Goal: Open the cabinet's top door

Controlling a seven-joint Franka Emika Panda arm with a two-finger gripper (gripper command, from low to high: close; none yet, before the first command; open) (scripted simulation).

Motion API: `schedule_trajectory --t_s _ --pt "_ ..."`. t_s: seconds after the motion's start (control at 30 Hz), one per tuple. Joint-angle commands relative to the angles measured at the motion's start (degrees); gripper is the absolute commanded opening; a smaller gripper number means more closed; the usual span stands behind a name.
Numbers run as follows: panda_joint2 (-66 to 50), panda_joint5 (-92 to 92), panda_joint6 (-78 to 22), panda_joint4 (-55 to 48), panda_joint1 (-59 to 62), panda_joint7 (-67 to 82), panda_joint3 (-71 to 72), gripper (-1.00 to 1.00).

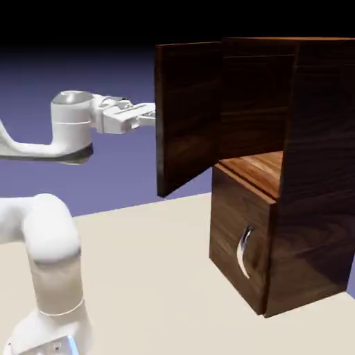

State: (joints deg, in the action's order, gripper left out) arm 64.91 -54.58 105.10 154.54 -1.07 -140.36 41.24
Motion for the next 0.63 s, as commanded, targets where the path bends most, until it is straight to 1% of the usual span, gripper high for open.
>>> schedule_trajectory --t_s 0.0,0.3,0.53,0.57,0.6 --pt "-1.01 1.61 -2.45 -1.68 1.20 -0.14 2.09 -1.00" --pt "-8.66 12.56 -22.64 -19.65 17.60 -0.91 19.98 -1.00" --pt "-10.20 17.51 -34.30 -32.95 32.08 0.03 30.75 -1.00" --pt "-10.19 17.64 -34.63 -33.35 32.53 0.08 31.05 -1.00" --pt "-10.19 17.64 -34.63 -33.36 32.53 0.08 31.05 1.00"
